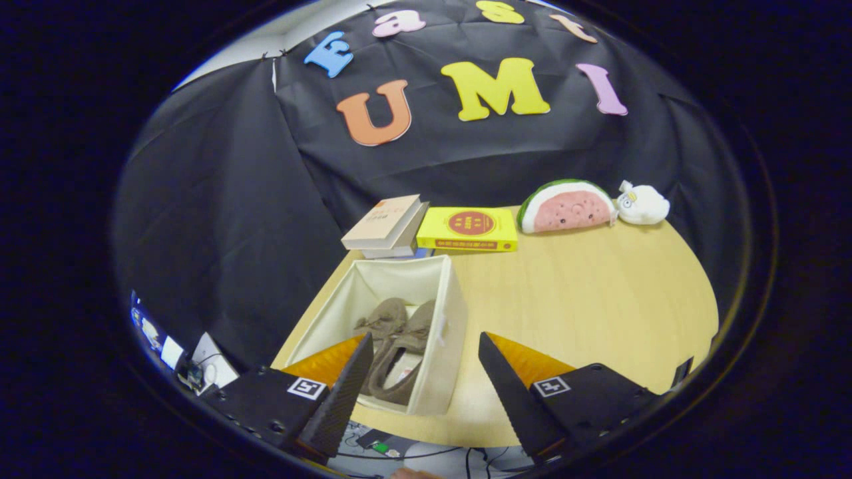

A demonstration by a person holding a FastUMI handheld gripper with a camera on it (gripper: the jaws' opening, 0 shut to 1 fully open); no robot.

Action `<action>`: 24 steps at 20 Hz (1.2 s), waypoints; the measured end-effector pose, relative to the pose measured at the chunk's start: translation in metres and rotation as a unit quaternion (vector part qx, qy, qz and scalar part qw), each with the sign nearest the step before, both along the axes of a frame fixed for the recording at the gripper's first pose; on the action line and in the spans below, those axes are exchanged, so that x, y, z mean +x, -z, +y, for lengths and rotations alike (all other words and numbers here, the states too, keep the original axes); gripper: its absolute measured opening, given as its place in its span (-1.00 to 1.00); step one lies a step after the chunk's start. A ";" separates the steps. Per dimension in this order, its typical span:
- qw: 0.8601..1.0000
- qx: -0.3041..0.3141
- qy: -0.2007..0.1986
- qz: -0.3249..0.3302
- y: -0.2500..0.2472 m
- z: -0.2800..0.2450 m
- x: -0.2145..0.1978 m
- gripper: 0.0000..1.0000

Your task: Open the storage box then place both shoes into the box .Put the left shoe in first, then the right shoe, with the right side of both shoes facing outward in a uniform manner.

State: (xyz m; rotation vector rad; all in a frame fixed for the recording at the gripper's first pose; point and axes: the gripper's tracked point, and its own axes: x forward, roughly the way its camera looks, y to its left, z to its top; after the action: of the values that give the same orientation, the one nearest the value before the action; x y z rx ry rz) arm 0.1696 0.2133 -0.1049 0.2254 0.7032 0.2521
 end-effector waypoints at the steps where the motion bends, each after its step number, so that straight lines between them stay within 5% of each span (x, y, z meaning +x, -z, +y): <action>1: 1.000 -0.010 0.003 -0.014 -0.002 -0.010 -0.001 0.93; 11: 0.967 -0.094 0.099 -0.215 -0.062 -0.129 -0.044 0.93; 18: 0.944 -0.066 0.153 -0.285 -0.095 -0.196 -0.103 0.93; 24: 0.933 -0.090 0.156 -0.313 -0.101 -0.229 -0.145 0.92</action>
State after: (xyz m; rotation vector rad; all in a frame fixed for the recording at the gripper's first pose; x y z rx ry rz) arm 0.0245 -0.0156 -0.0035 0.0685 0.0484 -0.0522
